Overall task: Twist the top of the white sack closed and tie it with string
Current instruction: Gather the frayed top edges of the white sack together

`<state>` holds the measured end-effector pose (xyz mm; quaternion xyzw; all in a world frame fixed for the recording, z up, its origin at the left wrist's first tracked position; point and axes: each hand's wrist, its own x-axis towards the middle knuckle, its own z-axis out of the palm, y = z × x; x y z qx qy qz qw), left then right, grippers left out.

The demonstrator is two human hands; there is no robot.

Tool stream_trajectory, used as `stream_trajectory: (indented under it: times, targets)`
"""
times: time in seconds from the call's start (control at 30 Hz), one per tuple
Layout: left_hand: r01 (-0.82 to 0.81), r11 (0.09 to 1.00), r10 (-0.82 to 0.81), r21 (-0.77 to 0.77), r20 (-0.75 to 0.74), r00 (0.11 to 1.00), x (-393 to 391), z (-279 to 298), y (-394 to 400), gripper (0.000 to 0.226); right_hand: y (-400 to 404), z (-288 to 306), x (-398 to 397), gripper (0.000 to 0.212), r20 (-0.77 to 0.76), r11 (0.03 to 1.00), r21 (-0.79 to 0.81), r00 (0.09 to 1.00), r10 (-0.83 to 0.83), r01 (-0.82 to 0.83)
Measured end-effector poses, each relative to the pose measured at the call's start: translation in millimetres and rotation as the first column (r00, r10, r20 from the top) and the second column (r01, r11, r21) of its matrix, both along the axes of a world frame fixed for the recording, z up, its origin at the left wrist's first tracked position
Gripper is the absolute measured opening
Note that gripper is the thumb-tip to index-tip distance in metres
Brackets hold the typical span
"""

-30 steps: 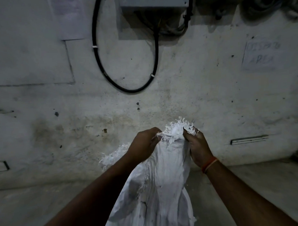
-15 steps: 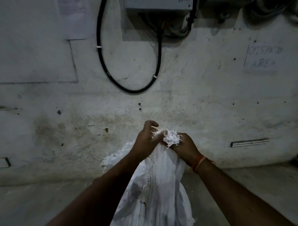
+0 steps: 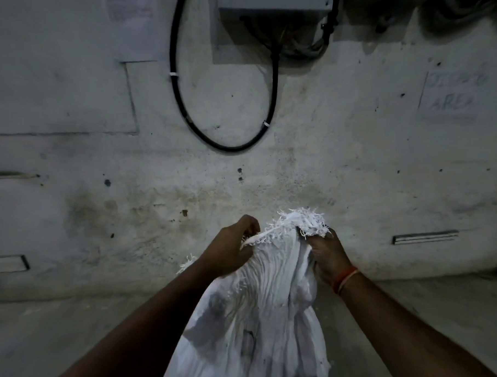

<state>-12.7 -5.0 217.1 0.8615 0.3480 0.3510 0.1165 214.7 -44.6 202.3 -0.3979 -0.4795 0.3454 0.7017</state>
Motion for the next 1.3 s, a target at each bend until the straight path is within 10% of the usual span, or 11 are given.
stream_trajectory:
  times: [0.4, 0.7, 0.97, 1.13, 1.3]
  targets:
    - [-0.022, 0.995, 0.043, 0.094, -0.232, 0.972, -3.3, -31.5, 4.0, 0.05, 0.7, -7.2, 4.4, 0.027, -0.048, 1.0, -0.019, 0.999, -0.02, 0.019]
    - [-0.174, 0.965, 0.202, -0.196, 0.132, 0.97, -2.9, 0.7, 11.4, 0.051, -2.5, -15.8, 10.7, 0.022, -0.113, 0.998, -0.03, 0.992, -0.05, 0.046]
    - [-0.176, 0.977, 0.181, -0.121, 0.034, 0.983, 24.0, 19.1, 12.4, 0.054, -5.0, -9.1, -7.4, 0.004, -0.175, 0.982, -0.032, 0.968, 0.179, -0.187]
    - [-0.257, 0.966, 0.257, -0.013, 0.015, 0.966, 37.6, 27.3, 12.2, 0.035, 4.5, -6.4, -19.7, 0.063, 0.245, 0.945, -0.067, 0.913, 0.325, -0.319]
    - [-0.192, 0.981, 0.192, -0.002, 0.044, 0.98, 43.8, 28.6, 10.6, 0.015, 17.2, -11.7, -27.9, 0.033, 0.438, 0.998, 0.06, 0.898, -0.036, 0.011]
